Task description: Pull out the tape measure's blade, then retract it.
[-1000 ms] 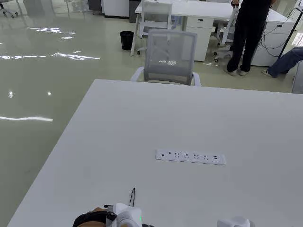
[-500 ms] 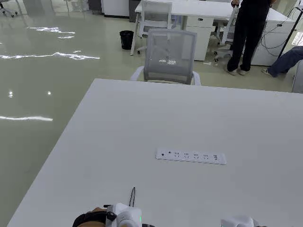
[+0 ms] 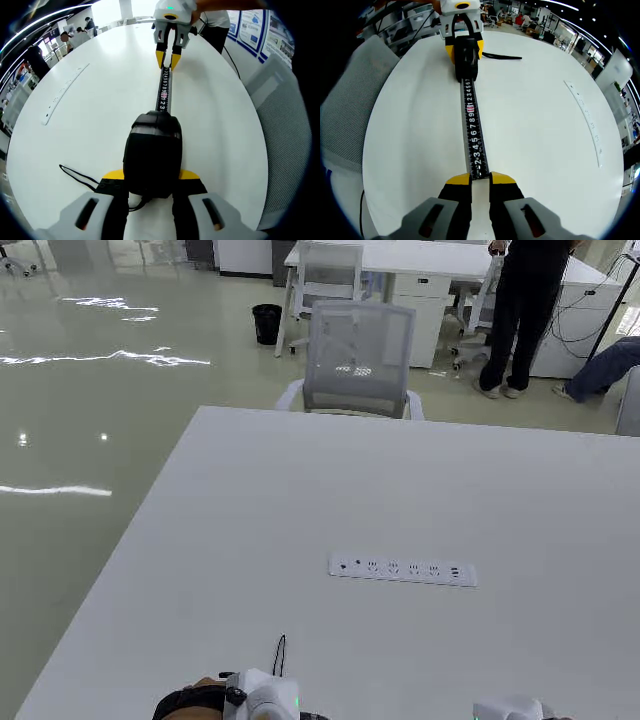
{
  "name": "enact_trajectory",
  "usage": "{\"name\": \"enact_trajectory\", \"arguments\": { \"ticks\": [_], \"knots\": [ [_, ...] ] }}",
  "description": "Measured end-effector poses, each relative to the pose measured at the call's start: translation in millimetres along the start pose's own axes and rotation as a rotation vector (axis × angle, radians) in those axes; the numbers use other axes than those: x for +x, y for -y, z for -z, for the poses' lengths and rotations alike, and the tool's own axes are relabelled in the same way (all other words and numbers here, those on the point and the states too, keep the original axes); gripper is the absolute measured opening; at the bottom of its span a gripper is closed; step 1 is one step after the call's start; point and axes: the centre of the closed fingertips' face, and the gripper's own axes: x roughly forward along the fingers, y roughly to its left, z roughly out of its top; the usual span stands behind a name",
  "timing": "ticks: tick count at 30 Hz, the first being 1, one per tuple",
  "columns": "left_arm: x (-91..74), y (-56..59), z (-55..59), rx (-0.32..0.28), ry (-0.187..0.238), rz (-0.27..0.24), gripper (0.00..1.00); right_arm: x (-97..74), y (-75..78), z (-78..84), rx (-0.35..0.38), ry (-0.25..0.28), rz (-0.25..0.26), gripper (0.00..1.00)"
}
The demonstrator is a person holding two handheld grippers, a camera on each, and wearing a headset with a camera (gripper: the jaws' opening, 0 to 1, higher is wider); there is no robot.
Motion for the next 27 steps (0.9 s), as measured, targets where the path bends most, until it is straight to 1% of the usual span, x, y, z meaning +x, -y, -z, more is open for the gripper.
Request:
{"name": "enact_trajectory", "arguments": {
  "ticks": [5, 14, 27],
  "knots": [
    [0.2, -0.4, 0.1, -0.001, 0.002, 0.001, 0.29, -1.7, 0.3, 2.8, 0.003, 0.0, -0.002, 0.1],
    [0.4, -0.6, 0.5, -0.002, 0.0, 0.0, 0.29, -3.6, 3.4, 10.6, 0.005, -0.014, 0.003, 0.1],
    [-0.6, -0.4, 0.4, -0.003, -0.003, 0.0, 0.29, -5.2, 3.9, 18.8, 0.01, -0.027, 0.006, 0.1]
  ]
}}
